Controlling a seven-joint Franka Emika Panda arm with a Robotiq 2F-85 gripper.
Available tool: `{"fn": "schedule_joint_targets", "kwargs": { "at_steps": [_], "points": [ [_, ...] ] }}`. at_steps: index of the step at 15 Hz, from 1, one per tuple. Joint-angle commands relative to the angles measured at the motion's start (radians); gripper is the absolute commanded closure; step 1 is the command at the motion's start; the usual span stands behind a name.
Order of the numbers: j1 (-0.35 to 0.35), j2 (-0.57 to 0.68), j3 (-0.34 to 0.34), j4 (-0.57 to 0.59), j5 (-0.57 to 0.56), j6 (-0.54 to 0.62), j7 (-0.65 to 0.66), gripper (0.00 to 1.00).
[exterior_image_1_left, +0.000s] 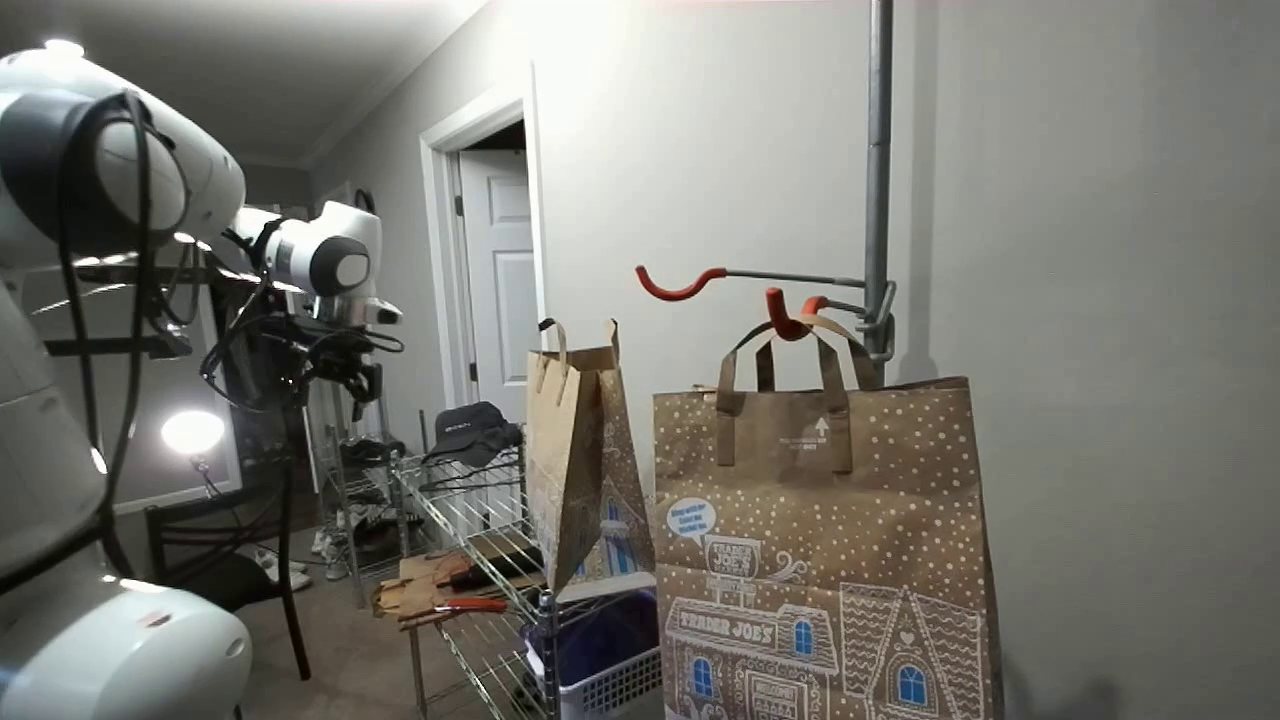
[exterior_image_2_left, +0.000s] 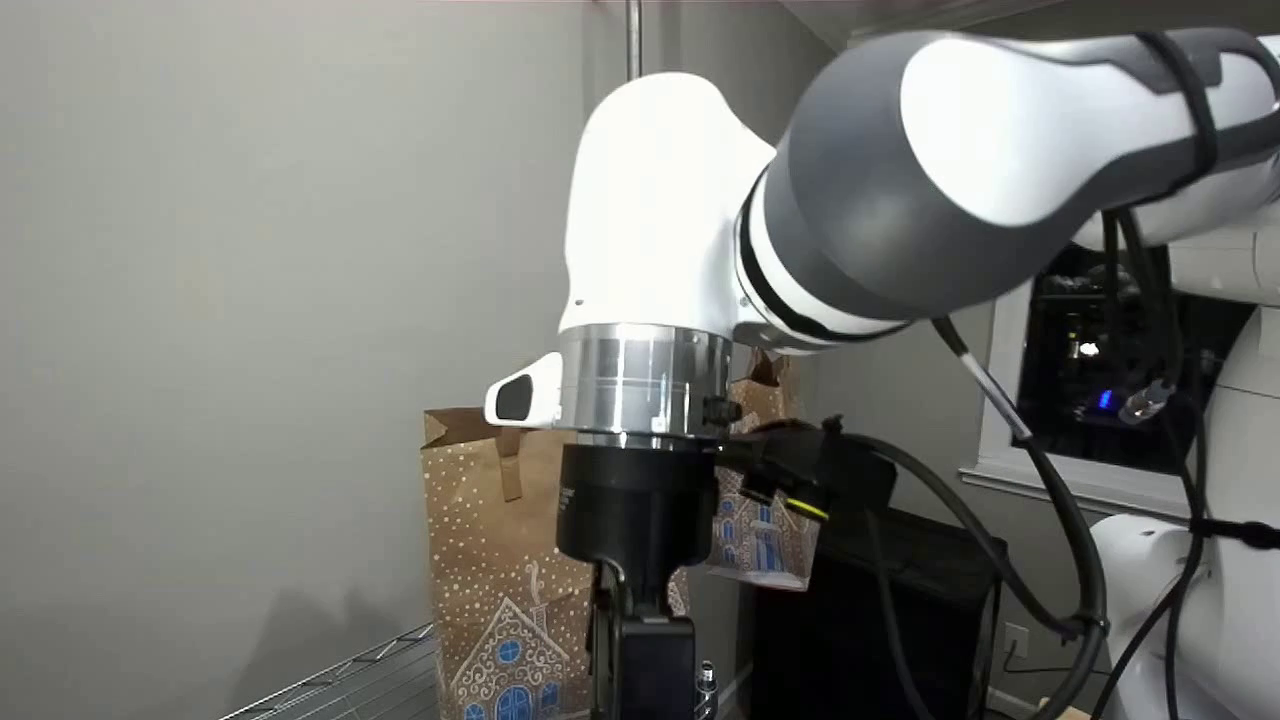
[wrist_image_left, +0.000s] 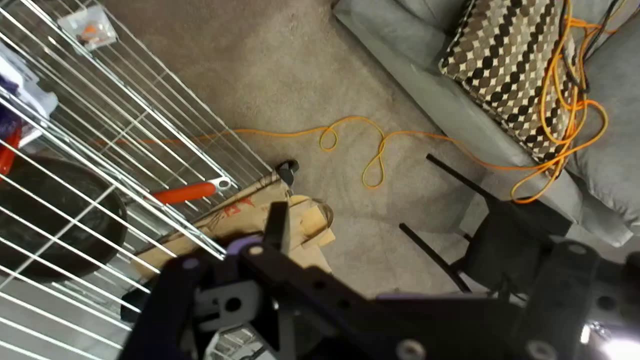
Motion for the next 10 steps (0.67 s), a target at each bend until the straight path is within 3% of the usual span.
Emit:
{"fn": "schedule_joint_targets", "kwargs": {
  "at_steps": [1, 2, 3, 6, 10],
  "points": [
    [-0.019, -0.172, 0.009, -0.250, 0.080, 0.254, -0.123, 0.00],
    [-0.011, -0.206, 0.002, -0.307, 0.107, 0.327, -0.145, 0.00],
    [-0.018, -0.091, 0.015, -0.164, 0.052, 0.215, -0.081, 0.00],
    [-0.007, -0.164, 0.005, -0.267, 0.072, 0.299, -0.105, 0.00],
    [-0.017, -0.163, 0.006, -0.269, 0.048, 0.285, -0.091, 0.00]
  ]
}}
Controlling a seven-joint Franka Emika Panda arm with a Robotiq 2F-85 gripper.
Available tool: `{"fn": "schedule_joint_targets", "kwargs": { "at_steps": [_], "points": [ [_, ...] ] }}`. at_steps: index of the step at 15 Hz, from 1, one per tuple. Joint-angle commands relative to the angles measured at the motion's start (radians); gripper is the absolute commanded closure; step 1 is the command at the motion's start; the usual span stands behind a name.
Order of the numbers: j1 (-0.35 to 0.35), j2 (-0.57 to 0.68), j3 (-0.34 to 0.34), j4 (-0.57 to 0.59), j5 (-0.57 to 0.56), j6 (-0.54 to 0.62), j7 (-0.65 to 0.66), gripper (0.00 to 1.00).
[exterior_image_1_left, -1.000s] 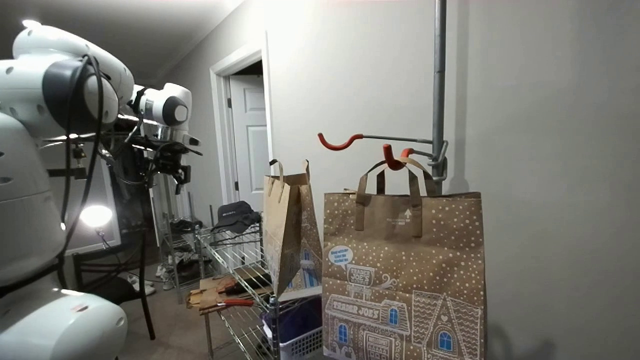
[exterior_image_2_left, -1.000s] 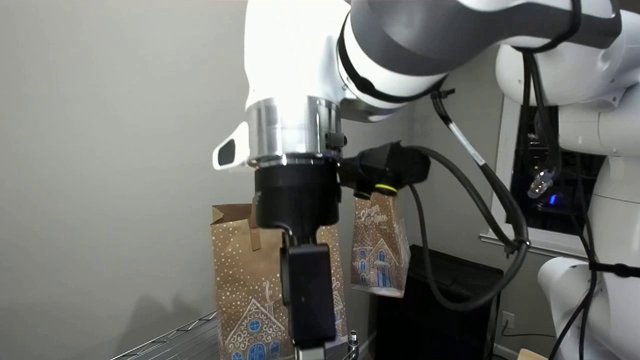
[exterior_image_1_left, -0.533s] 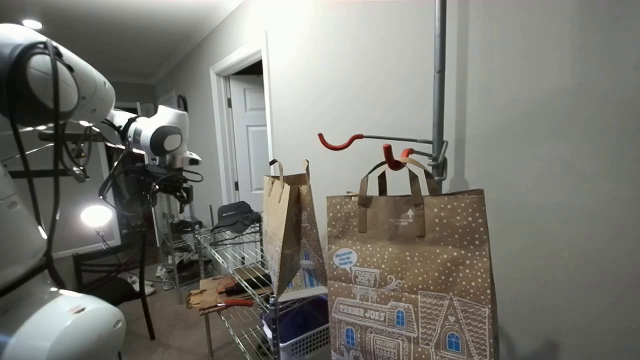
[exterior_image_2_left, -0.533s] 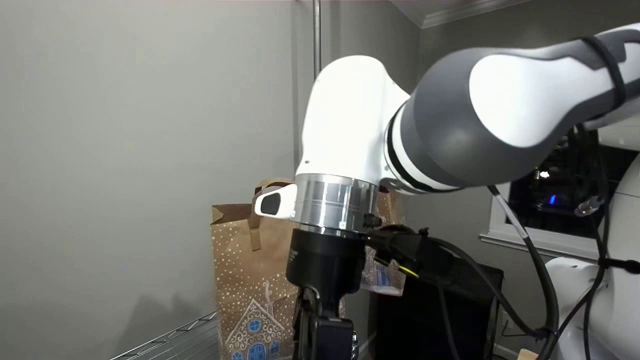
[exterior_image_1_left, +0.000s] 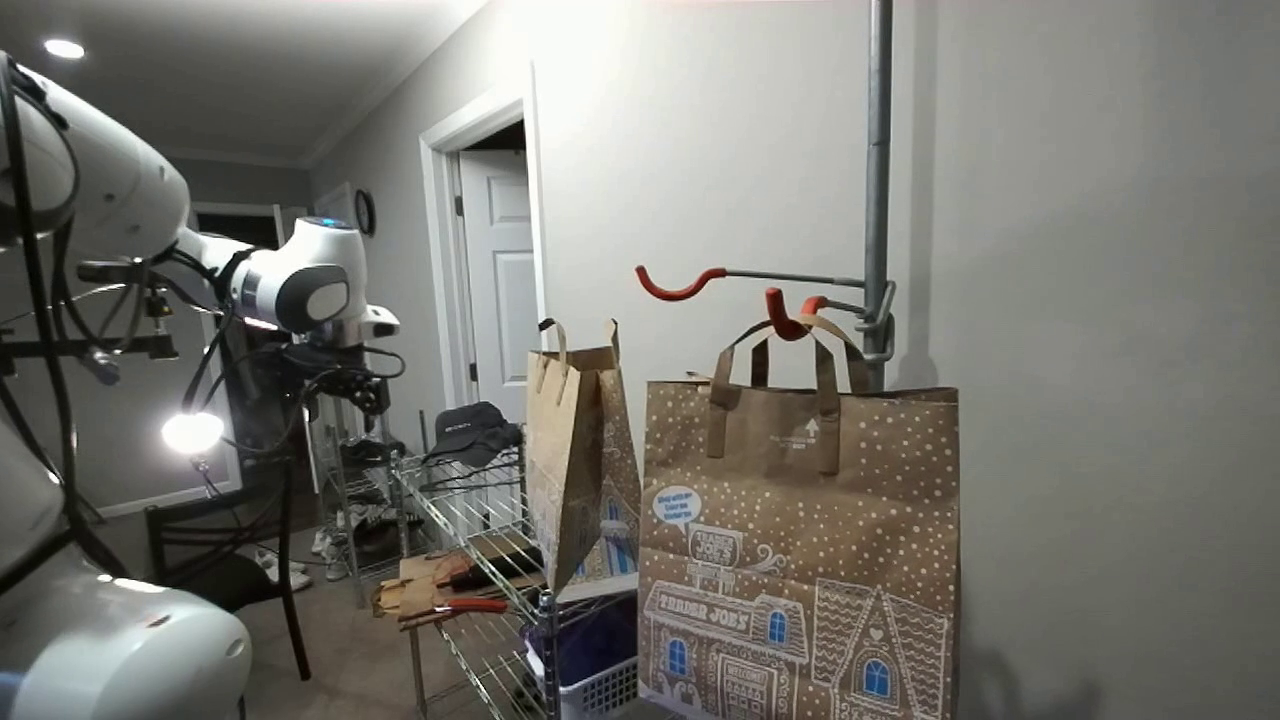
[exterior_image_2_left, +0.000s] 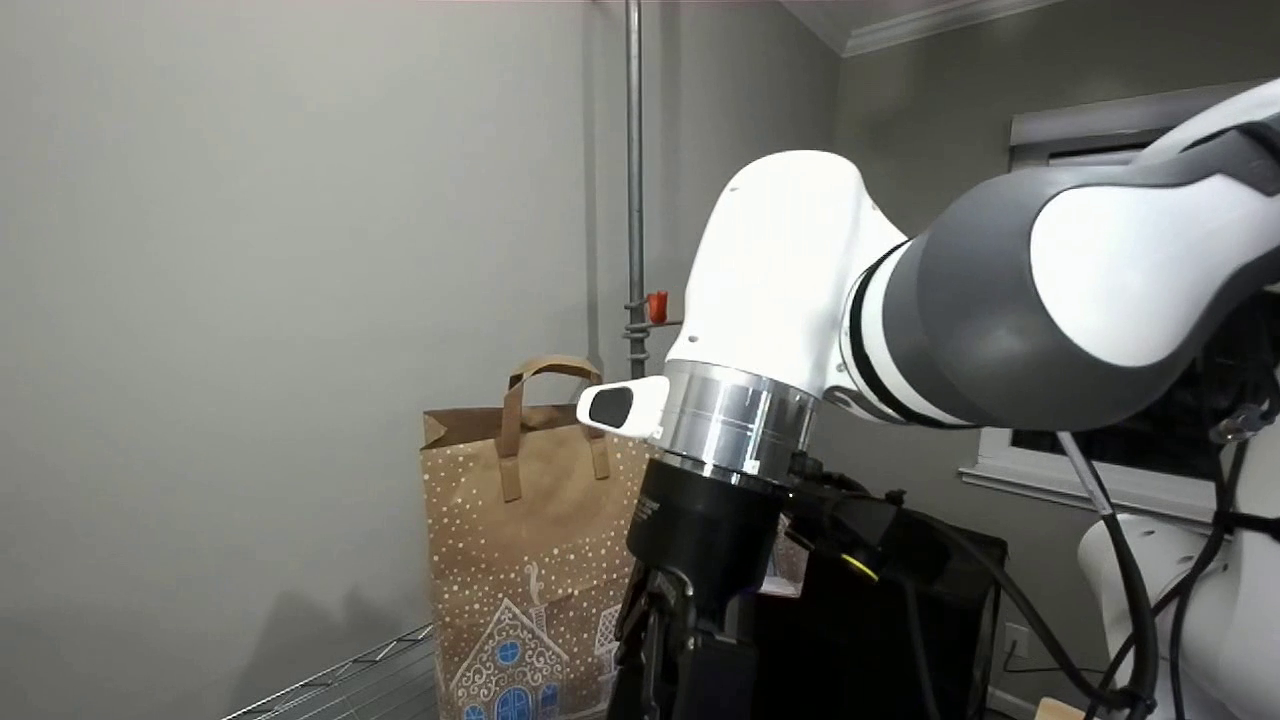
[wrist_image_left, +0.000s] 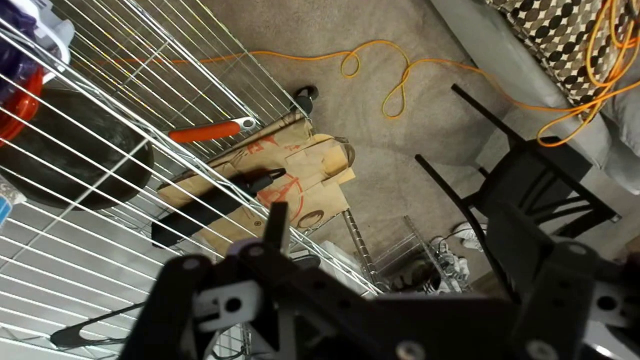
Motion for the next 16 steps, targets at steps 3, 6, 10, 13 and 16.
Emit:
{"fn": "schedule_joint_targets", "kwargs": {
  "at_steps": [3, 6, 10, 13, 16],
  "points": [
    [-0.061, -0.103, -0.058, -0.142, 0.025, 0.001, 0.034, 0.00],
    [-0.139, -0.218, -0.102, -0.274, -0.006, -0.008, 0.072, 0.00],
    [-0.252, -0.358, -0.148, -0.401, -0.025, 0.002, 0.119, 0.00],
    [-0.351, -0.442, -0.147, -0.445, -0.097, -0.027, 0.210, 0.00],
    [-0.444, -0.500, -0.134, -0.472, -0.177, -0.058, 0.315, 0.00]
  ]
}}
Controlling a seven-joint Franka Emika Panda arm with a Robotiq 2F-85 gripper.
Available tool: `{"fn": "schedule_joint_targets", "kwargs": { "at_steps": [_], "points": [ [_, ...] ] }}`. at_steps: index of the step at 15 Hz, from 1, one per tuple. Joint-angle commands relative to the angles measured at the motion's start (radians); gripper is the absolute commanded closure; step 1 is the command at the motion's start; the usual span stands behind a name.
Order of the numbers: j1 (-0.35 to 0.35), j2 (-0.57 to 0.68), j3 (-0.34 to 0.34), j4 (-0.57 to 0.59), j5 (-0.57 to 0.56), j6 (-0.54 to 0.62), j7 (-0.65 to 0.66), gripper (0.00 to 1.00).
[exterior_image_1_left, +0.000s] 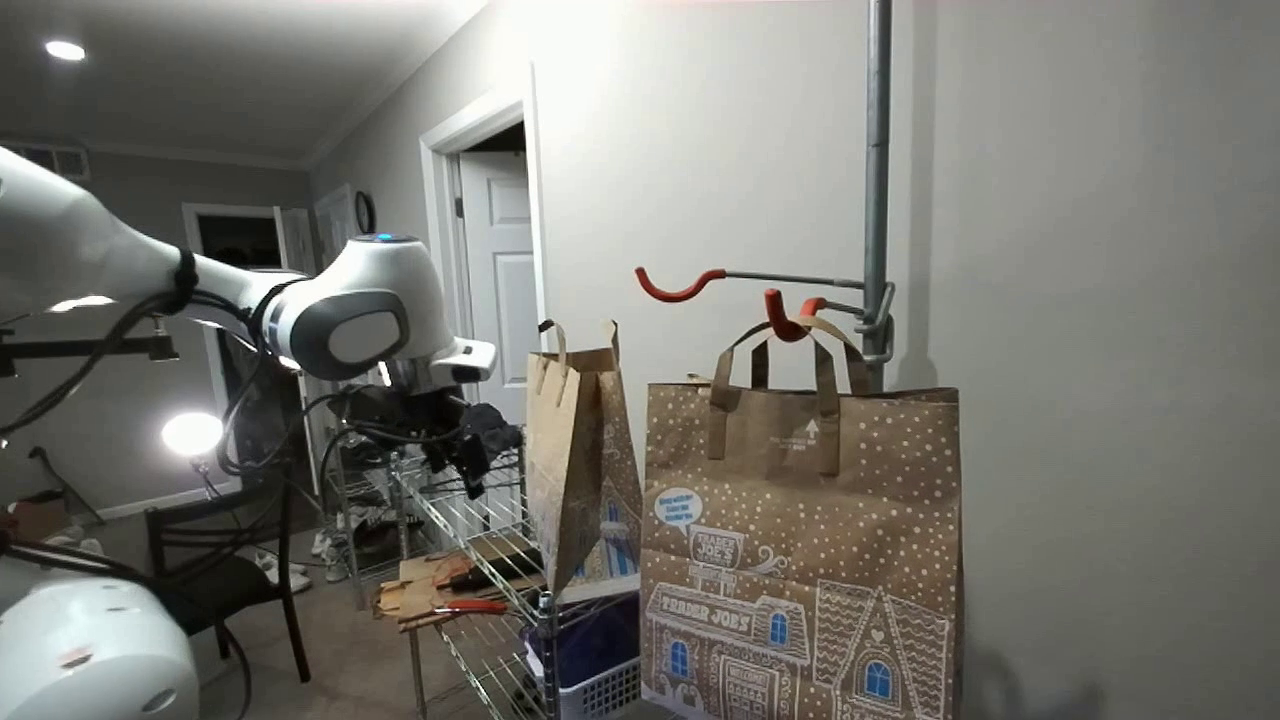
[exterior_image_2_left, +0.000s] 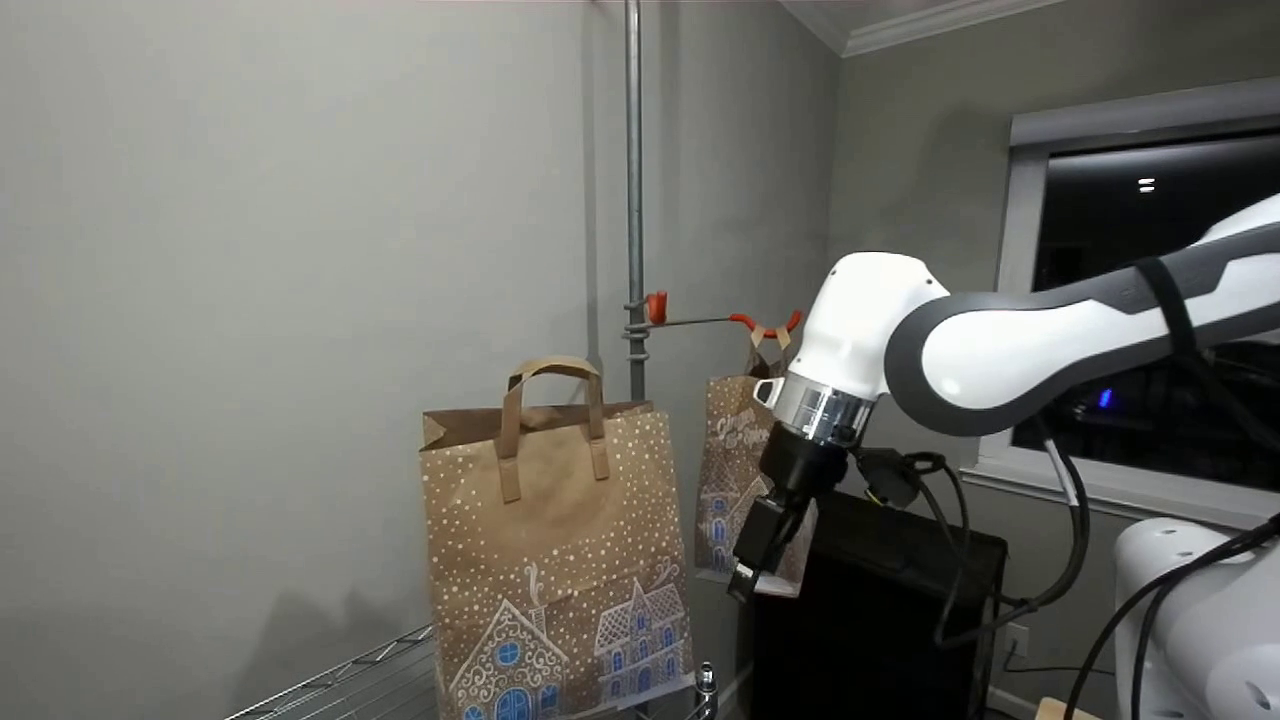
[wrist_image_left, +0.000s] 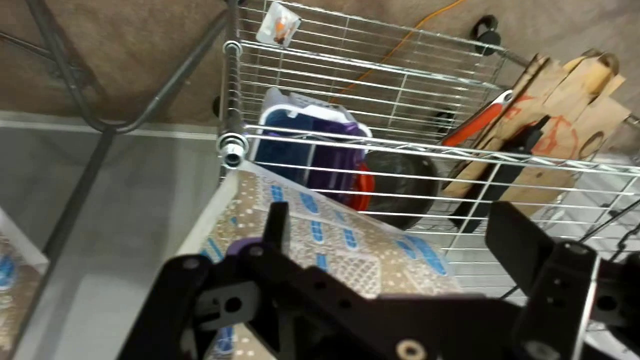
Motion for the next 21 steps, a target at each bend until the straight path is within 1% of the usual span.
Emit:
{"fn": "schedule_joint_targets", "kwargs": {
  "at_steps": [1, 4, 7, 8, 10, 11, 12, 15, 18, 19, 20, 21],
  "points": [
    [-0.106, -0.098, 0.026, -0.048, -0.090, -0.056, 0.138, 0.00],
    [-0.185, -0.117, 0.040, -0.054, -0.137, -0.092, 0.235, 0.00],
    [-0.238, -0.096, 0.045, -0.033, -0.163, -0.102, 0.282, 0.00],
    [-0.240, -0.083, 0.031, -0.025, -0.158, -0.079, 0.267, 0.00],
    [-0.269, -0.062, 0.012, -0.021, -0.172, -0.029, 0.243, 0.00],
    [-0.256, -0.054, -0.015, -0.018, -0.141, -0.011, 0.227, 0.00],
    [-0.247, -0.087, 0.009, -0.032, -0.154, -0.044, 0.243, 0.00],
    [-0.252, -0.074, -0.015, -0.027, -0.150, -0.028, 0.240, 0.00],
    [-0.252, -0.071, -0.017, -0.025, -0.150, -0.028, 0.240, 0.00],
    [-0.279, -0.031, -0.008, -0.007, -0.154, -0.011, 0.272, 0.00],
    [-0.339, 0.022, 0.008, 0.009, -0.181, 0.037, 0.319, 0.00],
    [-0.378, 0.079, 0.004, 0.023, -0.192, 0.106, 0.339, 0.00]
  ]
}}
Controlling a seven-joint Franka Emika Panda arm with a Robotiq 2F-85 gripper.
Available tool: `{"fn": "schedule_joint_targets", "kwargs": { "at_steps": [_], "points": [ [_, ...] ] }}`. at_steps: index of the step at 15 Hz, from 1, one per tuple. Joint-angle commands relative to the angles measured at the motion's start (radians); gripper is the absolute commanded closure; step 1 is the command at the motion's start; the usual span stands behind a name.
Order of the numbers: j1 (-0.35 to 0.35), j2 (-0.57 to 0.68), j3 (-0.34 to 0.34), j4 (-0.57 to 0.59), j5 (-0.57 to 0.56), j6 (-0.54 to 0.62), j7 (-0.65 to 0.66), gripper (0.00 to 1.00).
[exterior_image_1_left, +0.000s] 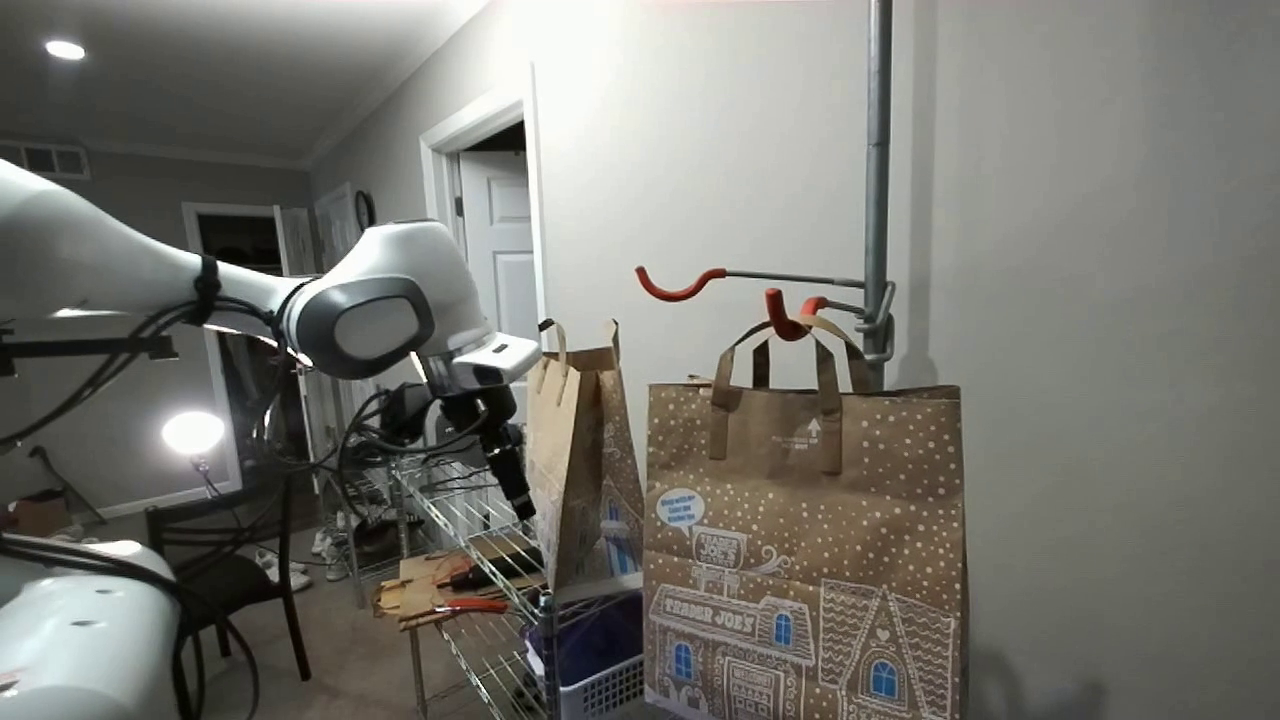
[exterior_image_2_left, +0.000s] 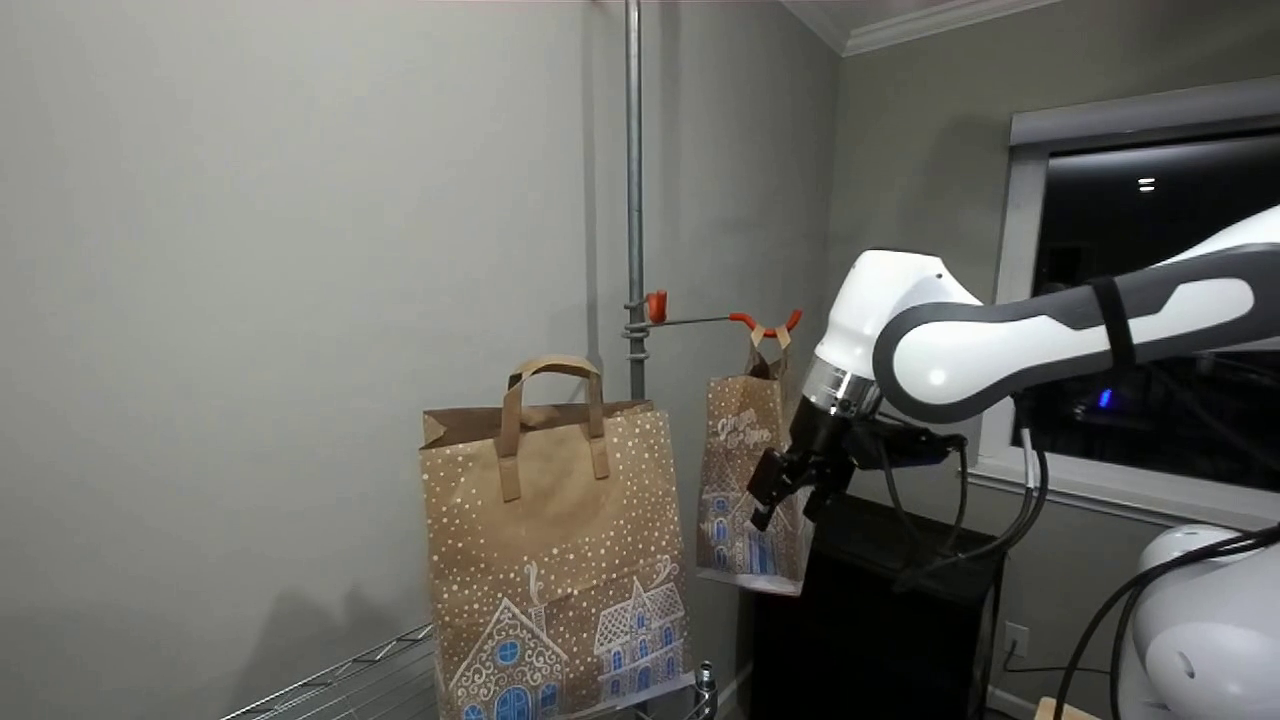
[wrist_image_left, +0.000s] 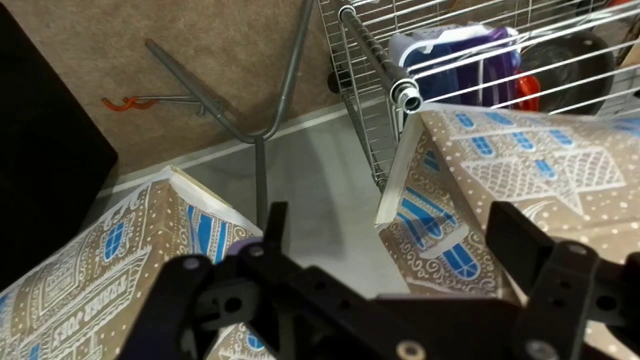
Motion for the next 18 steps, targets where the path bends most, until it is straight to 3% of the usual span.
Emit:
{"fn": "schedule_joint_targets", "kwargs": {
  "at_steps": [1, 4, 8, 11, 15, 18],
  "points": [
    [-0.141, 0.189, 0.022, 0.068, -0.065, 0.172, 0.103, 0.00],
    [-0.227, 0.352, 0.082, 0.136, -0.119, 0.366, 0.203, 0.00],
    [-0.175, 0.564, 0.153, 0.294, -0.146, 0.435, 0.249, 0.00],
    [-0.140, 0.659, 0.179, 0.410, -0.249, 0.358, 0.310, 0.00],
    [-0.056, 0.706, 0.128, 0.500, -0.317, 0.230, 0.324, 0.00],
    [-0.006, 0.726, 0.105, 0.564, -0.339, 0.063, 0.326, 0.00]
  ]
}}
